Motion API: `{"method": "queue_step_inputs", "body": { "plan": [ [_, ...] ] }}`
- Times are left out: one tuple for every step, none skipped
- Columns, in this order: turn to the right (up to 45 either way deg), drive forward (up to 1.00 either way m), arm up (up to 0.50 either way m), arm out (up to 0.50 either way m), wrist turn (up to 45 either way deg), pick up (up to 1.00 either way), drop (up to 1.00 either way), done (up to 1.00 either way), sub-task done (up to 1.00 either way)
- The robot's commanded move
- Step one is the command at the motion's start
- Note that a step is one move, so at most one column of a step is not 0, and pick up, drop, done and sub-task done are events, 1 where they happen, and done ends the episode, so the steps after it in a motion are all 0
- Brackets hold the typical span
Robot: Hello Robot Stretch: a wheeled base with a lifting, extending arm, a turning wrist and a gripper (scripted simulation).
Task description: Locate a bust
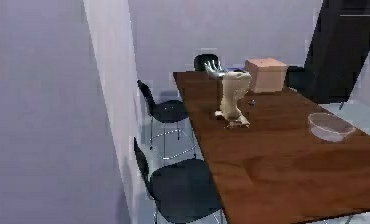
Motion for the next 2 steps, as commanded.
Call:
{"method": "queue_step_inputs", "body": {
  "plan": [
    [12.0,0.00,0.00,0.00,0.0,0.00,0.00,0.00,0.00],
    [0.0,0.00,0.00,0.00,0.0,0.00,0.00,1.00,0.00]
  ]
}}
